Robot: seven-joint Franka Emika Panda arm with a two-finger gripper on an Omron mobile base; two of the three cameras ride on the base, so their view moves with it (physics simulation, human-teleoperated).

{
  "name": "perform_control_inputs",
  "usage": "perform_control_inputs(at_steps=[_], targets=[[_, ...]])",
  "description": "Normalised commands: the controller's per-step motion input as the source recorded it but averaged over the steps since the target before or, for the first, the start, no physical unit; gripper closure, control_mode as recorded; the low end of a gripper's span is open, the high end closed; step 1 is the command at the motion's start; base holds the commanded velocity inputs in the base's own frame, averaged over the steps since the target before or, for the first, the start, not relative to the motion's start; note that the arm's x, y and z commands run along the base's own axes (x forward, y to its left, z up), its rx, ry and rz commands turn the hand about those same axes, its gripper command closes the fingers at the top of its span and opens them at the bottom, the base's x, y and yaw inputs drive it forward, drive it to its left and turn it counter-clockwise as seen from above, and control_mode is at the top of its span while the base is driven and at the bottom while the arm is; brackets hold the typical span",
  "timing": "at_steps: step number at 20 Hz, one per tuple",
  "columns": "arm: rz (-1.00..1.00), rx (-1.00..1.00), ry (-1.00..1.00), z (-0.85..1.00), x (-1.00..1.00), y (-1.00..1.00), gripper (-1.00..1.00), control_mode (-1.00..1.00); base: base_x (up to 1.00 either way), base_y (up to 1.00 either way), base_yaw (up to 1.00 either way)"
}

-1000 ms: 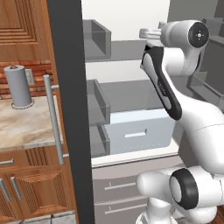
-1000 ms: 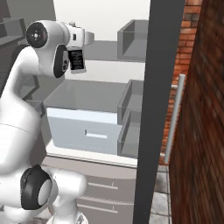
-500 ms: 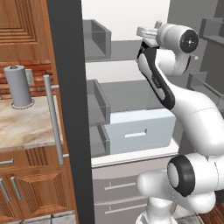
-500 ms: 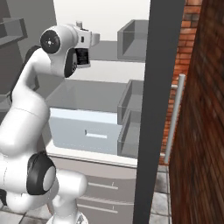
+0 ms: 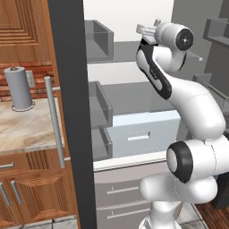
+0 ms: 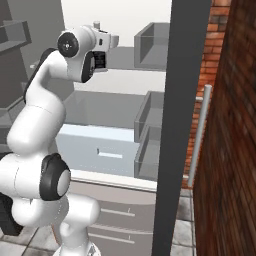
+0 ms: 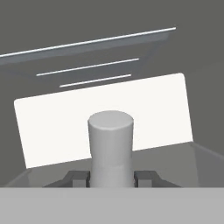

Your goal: Place the beer and liquor on the top shelf of the fridge to keep them out of children's reach, and place the onion on lower shelves for easy access.

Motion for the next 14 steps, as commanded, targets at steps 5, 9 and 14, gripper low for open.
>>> perform_control_inputs(at_steps=[5,9,14], targets=[[0.0,0.0,0.02,0.1,0.41,0.0,1.0,-1.0,0.0,0.0,0.0],[0.0,0.0,0.04,0.01,0.39,0.0,1.0,-1.0,0.0,0.0,0.0],[0.0,0.0,0.02,0.0,0.41,0.0,1.0,-1.0,0.0,0.0,0.0]])
